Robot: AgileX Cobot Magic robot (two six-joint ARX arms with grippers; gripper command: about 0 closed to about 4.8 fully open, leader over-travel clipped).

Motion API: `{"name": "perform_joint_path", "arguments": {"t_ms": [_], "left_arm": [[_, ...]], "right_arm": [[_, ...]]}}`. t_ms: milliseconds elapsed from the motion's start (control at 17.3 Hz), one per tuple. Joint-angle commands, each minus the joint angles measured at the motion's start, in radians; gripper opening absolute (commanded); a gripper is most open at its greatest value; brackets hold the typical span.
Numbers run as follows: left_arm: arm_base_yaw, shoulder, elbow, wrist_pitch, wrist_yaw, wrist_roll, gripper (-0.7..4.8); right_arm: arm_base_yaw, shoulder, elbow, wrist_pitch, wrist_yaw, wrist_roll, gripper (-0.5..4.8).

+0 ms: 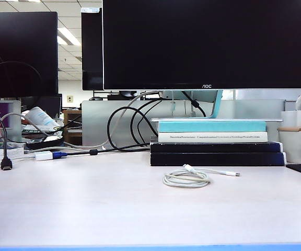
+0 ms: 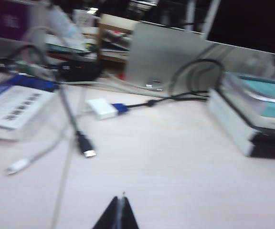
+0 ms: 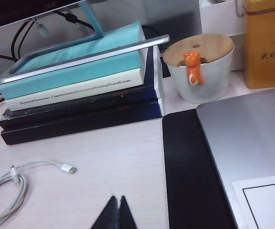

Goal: Unfold the white charging cable into a straight cable.

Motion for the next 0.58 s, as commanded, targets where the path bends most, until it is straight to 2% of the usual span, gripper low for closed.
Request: {"name": "perform_joint_path", "arguments": {"t_ms": [58, 173, 231, 289, 346, 519, 577], "left_arm": [[-0.001, -0.002, 0.034, 0.018, -0.025, 0.038, -0.06], [-0.001, -0.002, 0.066, -0.013, -0.039, 0.037, -0.06], [-0.001, -0.002, 0.084, -0.012, -0.037, 0.014, -0.06], [-0.001, -0.001, 0.142, 0.017, -0.041, -0.064, -0.06], [-0.001, 0.024, 0.221, 0.047, -0.054, -0.062, -0.06], [-0.001, 0.129, 0.323, 0.027, -0.043, 0.017, -0.06], [-0.001, 0.223, 0.382, 0.005, 0.000, 0.067, -0.06]], "right_arm": [[0.000, -0.001, -0.011, 0.015, 0.007, 0.001, -0.05], [0.000, -0.001, -0.011, 0.022, 0.005, 0.001, -0.05], [0.001, -0.001, -0.005, 0.029, -0.001, 0.001, -0.05], [0.001, -0.001, 0.026, 0.027, 0.013, 0.000, -0.05], [0.001, -0.001, 0.077, 0.020, 0.074, 0.001, -0.05], [0.001, 0.000, 0.114, 0.020, 0.116, 0.001, -0.05], [0.001, 0.001, 0.124, 0.018, 0.116, 0.002, -0.05]]}}
